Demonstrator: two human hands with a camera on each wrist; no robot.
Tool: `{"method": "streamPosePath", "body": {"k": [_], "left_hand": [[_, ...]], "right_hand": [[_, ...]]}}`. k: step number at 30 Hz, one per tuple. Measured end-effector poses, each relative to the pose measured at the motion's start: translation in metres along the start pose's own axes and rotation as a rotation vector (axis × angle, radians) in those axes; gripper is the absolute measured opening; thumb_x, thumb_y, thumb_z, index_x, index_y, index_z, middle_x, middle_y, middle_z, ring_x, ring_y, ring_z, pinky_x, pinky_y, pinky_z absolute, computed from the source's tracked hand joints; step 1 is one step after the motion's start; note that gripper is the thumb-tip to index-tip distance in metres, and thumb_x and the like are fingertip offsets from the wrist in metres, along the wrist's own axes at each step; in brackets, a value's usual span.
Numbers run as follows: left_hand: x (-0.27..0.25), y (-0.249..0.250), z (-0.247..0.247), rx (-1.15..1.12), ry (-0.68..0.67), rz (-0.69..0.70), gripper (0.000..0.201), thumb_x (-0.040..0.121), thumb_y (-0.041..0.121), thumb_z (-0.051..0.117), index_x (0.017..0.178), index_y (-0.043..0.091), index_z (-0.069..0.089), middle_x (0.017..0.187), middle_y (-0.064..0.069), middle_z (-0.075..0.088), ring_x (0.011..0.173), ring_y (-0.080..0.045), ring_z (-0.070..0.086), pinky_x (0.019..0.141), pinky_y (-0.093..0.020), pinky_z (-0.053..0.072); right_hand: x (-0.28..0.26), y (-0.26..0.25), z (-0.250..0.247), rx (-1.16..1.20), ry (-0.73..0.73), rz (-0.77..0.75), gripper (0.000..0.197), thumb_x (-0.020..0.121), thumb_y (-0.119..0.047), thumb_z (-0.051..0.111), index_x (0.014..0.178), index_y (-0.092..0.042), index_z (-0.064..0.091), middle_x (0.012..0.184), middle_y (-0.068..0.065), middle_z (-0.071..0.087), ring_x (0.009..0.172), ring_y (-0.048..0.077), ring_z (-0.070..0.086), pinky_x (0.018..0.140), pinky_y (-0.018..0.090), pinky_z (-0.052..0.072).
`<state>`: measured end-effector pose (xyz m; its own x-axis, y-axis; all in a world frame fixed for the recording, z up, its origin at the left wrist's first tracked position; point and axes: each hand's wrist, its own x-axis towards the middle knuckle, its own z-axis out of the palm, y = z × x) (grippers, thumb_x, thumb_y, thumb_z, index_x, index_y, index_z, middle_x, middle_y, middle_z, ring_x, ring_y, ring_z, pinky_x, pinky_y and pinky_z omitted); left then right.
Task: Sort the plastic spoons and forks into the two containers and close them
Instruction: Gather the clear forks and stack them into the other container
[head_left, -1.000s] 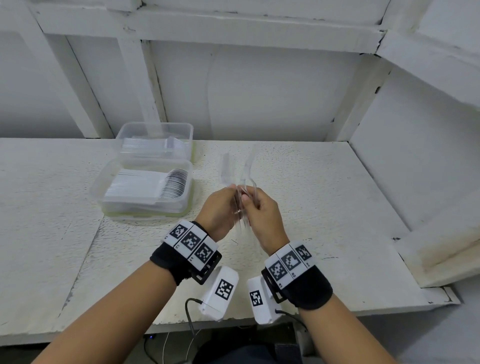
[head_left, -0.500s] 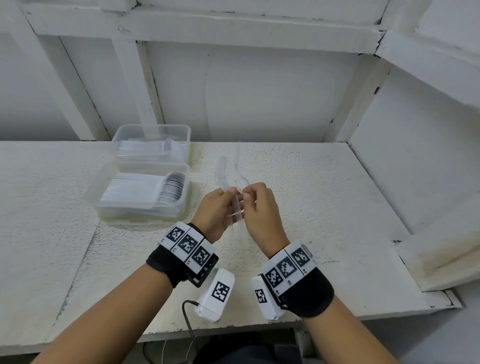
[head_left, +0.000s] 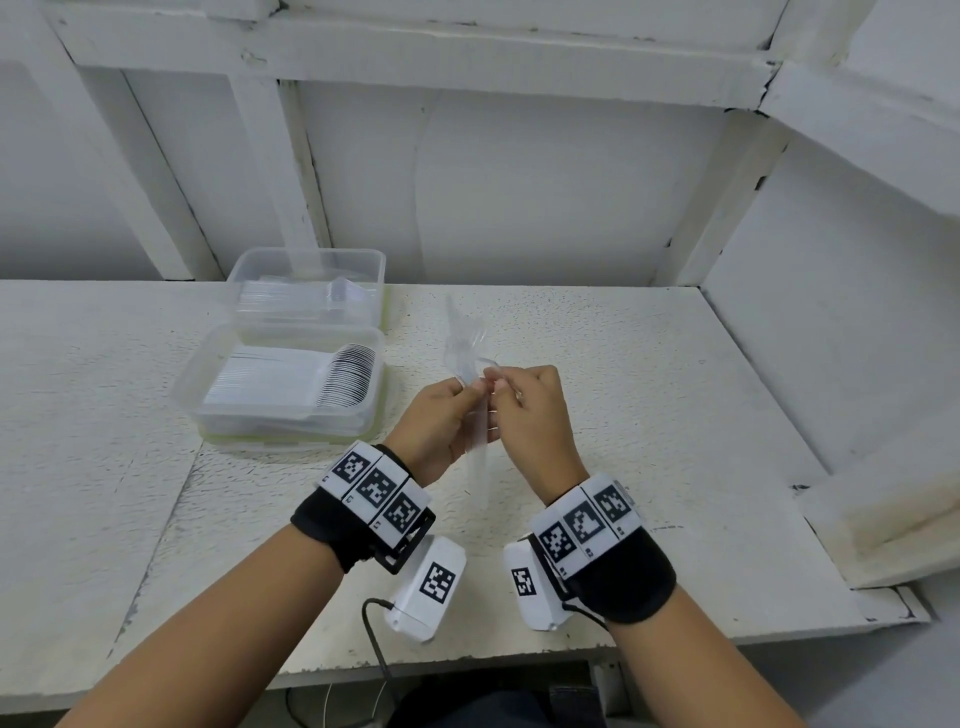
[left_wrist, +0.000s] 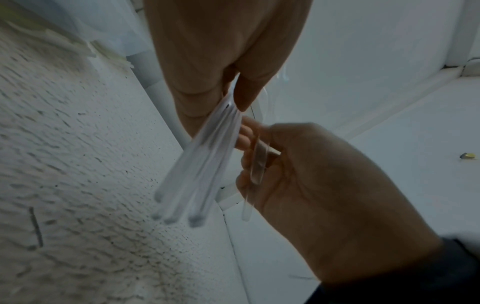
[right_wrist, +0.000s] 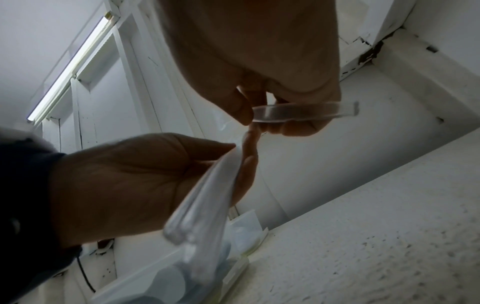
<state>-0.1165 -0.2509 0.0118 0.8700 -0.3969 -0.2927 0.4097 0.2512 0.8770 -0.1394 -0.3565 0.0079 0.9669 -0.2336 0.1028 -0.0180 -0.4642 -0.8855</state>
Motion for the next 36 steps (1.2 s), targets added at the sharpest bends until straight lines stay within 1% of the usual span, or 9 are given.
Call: {"method": "streamPosePath", "body": {"k": [4, 8, 12, 16, 19, 24, 30, 33, 36], "left_hand": [[0.005, -0.001, -0.005, -0.034, 0.088, -0.005, 0.015, 0.098, 0.012, 0.043, 0.092, 0.007, 0.055, 0.090, -0.010, 0.067, 0.078, -0.016, 0.067, 0.075, -0.030, 0.055], [0.007, -0.002, -0.005, -0.082, 0.101, -0.013, 0.016, 0.099, 0.013, 0.041, 0.096, 0.006, 0.055, 0.098, -0.011, 0.067, 0.087, -0.018, 0.067, 0.082, -0.034, 0.054], [0.004, 0.000, -0.001, -0.085, 0.060, 0.001, 0.023, 0.099, 0.013, 0.041, 0.084, 0.006, 0.058, 0.074, -0.004, 0.070, 0.066, -0.011, 0.068, 0.060, -0.022, 0.056], [0.003, 0.002, -0.001, -0.031, 0.052, 0.012, 0.028, 0.100, 0.015, 0.038, 0.077, 0.010, 0.054, 0.058, 0.004, 0.066, 0.056, -0.006, 0.064, 0.058, -0.020, 0.053], [0.003, 0.004, -0.003, -0.008, 0.057, -0.020, 0.026, 0.101, 0.016, 0.038, 0.082, 0.011, 0.054, 0.064, 0.003, 0.068, 0.058, -0.008, 0.065, 0.053, -0.022, 0.053], [0.006, 0.009, -0.015, 0.142, 0.047, -0.126, 0.018, 0.100, 0.021, 0.038, 0.090, 0.014, 0.051, 0.065, -0.002, 0.056, 0.055, -0.013, 0.053, 0.053, -0.026, 0.047], [0.004, 0.026, -0.033, 0.711, -0.114, -0.133, 0.020, 0.097, 0.018, 0.037, 0.088, 0.012, 0.054, 0.060, 0.000, 0.046, 0.044, -0.008, 0.042, 0.046, -0.022, 0.034], [0.005, 0.038, -0.042, 0.954, -0.231, -0.126, 0.018, 0.095, 0.019, 0.042, 0.086, 0.011, 0.054, 0.064, 0.000, 0.048, 0.046, -0.007, 0.043, 0.047, -0.022, 0.036], [0.006, 0.051, -0.050, 1.092, -0.294, -0.095, 0.020, 0.091, 0.025, 0.054, 0.081, 0.008, 0.050, 0.062, 0.001, 0.047, 0.045, -0.006, 0.041, 0.046, -0.020, 0.035]], "right_hand": [[-0.004, 0.002, -0.009, -0.010, 0.052, -0.015, 0.035, 0.099, -0.010, 0.035, 0.131, -0.019, 0.048, 0.103, -0.002, 0.055, 0.088, 0.006, 0.052, 0.070, 0.011, 0.036], [-0.008, 0.010, -0.005, -0.054, 0.080, -0.057, 0.036, 0.099, -0.012, 0.040, 0.132, -0.023, 0.049, 0.101, 0.006, 0.052, 0.082, 0.000, 0.051, 0.069, 0.000, 0.035], [-0.007, 0.014, 0.007, -0.090, 0.041, -0.091, 0.033, 0.099, -0.019, 0.043, 0.130, -0.021, 0.054, 0.102, 0.004, 0.049, 0.078, -0.003, 0.046, 0.069, -0.005, 0.033], [-0.006, 0.015, 0.013, -0.102, 0.038, -0.122, 0.032, 0.098, -0.018, 0.044, 0.127, -0.019, 0.057, 0.105, 0.004, 0.051, 0.101, 0.019, 0.049, 0.086, 0.018, 0.039], [-0.005, 0.017, 0.014, -0.104, 0.053, -0.111, 0.032, 0.093, -0.023, 0.046, 0.119, -0.023, 0.064, 0.098, -0.007, 0.037, 0.104, 0.023, 0.043, 0.094, 0.041, 0.043], [0.003, 0.013, -0.002, -0.156, -0.076, -0.126, 0.034, 0.091, -0.009, 0.048, 0.112, -0.028, 0.068, 0.107, -0.006, 0.030, 0.104, 0.015, 0.035, 0.101, 0.040, 0.036], [0.024, -0.007, -0.024, -0.497, -0.040, -0.567, 0.045, 0.075, -0.015, 0.053, 0.119, -0.020, 0.057, 0.117, 0.009, 0.048, 0.103, 0.027, 0.048, 0.082, 0.042, 0.043], [0.039, -0.007, -0.026, -0.817, -0.204, -0.884, 0.054, 0.072, -0.017, 0.059, 0.126, -0.024, 0.052, 0.128, 0.009, 0.051, 0.111, 0.031, 0.051, 0.081, 0.043, 0.044], [0.050, -0.007, -0.022, -0.907, -0.328, -1.024, 0.049, 0.073, -0.020, 0.071, 0.121, -0.017, 0.059, 0.117, 0.008, 0.061, 0.099, 0.031, 0.061, 0.072, 0.043, 0.049]]}}
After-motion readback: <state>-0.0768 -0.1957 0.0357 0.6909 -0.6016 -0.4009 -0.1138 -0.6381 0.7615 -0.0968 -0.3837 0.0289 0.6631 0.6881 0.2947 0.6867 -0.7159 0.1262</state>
